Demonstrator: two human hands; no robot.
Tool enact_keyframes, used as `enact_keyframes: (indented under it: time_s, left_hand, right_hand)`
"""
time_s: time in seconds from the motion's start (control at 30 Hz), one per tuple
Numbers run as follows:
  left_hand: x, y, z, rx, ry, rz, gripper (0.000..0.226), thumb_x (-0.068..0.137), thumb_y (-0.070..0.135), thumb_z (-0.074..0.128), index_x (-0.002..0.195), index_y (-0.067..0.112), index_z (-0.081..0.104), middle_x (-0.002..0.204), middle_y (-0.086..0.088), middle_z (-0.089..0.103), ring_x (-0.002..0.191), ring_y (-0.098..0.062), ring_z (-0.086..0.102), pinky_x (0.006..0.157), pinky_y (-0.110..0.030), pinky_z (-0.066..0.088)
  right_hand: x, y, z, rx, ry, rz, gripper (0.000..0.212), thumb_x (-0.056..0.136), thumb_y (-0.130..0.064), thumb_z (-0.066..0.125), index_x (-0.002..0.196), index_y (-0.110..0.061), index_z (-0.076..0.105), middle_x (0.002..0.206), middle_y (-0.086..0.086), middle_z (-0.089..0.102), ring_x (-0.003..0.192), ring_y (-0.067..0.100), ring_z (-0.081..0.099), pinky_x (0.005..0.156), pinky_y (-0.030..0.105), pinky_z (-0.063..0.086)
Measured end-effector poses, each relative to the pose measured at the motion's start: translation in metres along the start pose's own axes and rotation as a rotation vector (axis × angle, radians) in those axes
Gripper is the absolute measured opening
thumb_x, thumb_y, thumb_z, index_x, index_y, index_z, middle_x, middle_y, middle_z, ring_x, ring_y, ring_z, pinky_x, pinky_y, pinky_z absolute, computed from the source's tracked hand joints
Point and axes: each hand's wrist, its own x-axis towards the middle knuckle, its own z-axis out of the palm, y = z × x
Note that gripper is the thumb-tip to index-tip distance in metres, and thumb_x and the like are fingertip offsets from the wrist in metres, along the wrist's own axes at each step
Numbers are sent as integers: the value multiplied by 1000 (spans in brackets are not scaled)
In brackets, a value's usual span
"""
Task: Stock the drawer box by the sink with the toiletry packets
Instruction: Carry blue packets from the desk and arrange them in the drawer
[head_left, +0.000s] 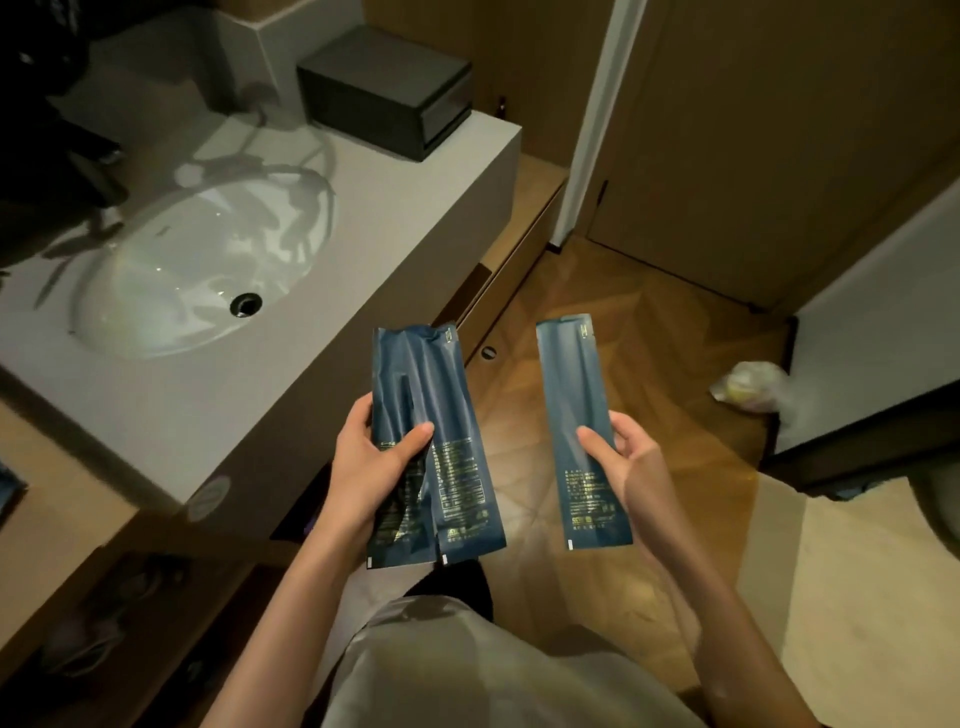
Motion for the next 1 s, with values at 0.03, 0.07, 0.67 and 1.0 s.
enact_keyframes:
  time_s: [0.03,0.07,0.67,1.0]
  left_hand:
    - [13,4,5,-3,11,5,52,80,15,74,123,24,48,106,8,63,92,-8,65,71,-23,52]
    - [27,8,9,-7,24,7,52,80,15,74,124,23,48,107,8,63,93,-8,65,72,-23,52]
    - [330,168,66,-170,308,82,69,72,29,81,132,21,47,125,1,62,109,-17,63,94,-44,52]
    - [468,225,62,-131,485,19,61,74,16,79,128,17,50,118,-7,65,101,-23,66,89,-43,54]
  right_hand:
    - [17,-6,0,-3,-14,2,16,92,-19,61,108,-24,61,96,-5,74,78,11,72,60,23,53]
    - [34,-13,1,-10,-28,-2,17,92,-19,61,109,-22,61,95,-4,74,76,11,72,59,23,53]
    - [356,-219,72,-258,-377,-273,13,94,-25,58,104,-32,55,102,-7,66,88,8,66,67,20,52]
    - [550,-307,139,-453,-651,-451,50,94,-24,59,140,-19,40,137,2,53,119,19,56,98,39,50]
